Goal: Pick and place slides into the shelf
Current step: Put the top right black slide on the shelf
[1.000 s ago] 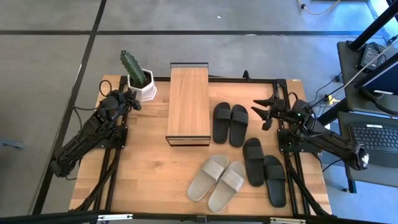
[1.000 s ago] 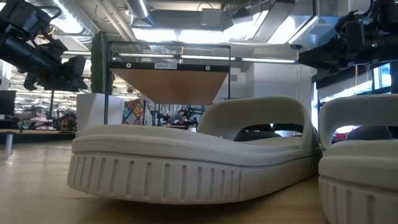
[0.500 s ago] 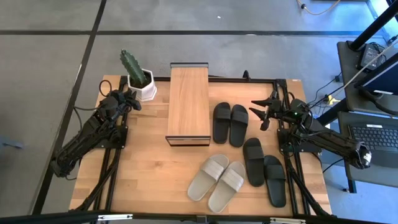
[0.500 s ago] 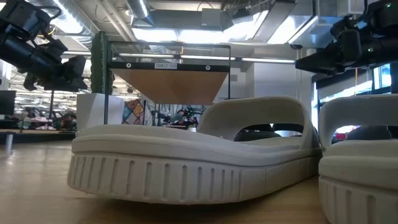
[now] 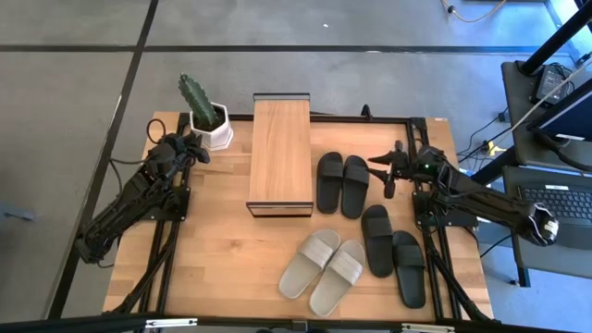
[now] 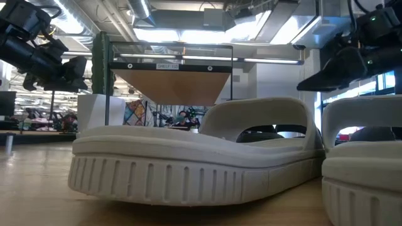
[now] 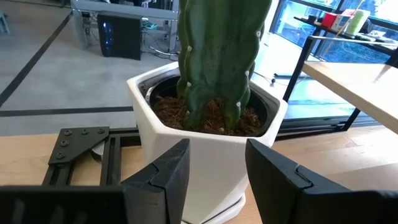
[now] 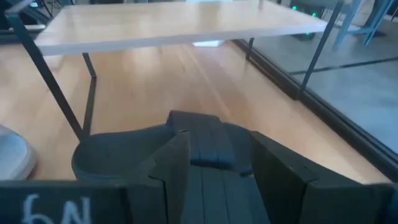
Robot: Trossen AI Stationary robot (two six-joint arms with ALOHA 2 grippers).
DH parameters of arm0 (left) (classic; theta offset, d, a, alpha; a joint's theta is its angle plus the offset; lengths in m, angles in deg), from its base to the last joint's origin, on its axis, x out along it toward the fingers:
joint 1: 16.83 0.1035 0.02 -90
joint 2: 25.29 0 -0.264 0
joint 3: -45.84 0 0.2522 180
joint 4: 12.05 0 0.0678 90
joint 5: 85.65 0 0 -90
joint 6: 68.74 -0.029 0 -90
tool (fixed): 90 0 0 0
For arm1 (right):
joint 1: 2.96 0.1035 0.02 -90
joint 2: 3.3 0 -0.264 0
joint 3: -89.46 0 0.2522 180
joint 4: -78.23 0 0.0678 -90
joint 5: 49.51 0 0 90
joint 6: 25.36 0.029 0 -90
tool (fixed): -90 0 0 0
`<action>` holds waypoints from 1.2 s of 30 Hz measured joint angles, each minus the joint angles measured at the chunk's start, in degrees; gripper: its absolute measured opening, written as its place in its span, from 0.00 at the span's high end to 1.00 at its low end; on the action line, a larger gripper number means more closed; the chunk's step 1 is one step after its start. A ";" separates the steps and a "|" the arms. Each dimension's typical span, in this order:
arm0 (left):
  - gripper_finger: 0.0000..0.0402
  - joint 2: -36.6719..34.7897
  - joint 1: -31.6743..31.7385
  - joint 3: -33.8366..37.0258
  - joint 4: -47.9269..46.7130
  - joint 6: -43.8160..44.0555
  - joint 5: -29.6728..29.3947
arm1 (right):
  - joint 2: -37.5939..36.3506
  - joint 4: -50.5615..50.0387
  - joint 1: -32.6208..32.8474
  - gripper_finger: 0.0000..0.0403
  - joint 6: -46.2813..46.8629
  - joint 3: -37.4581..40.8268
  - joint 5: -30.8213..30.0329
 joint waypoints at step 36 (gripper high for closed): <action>0.63 -0.02 0.02 0.01 0.10 0.04 0.02 | 38.08 -24.82 27.75 0.59 8.31 -20.92 -35.03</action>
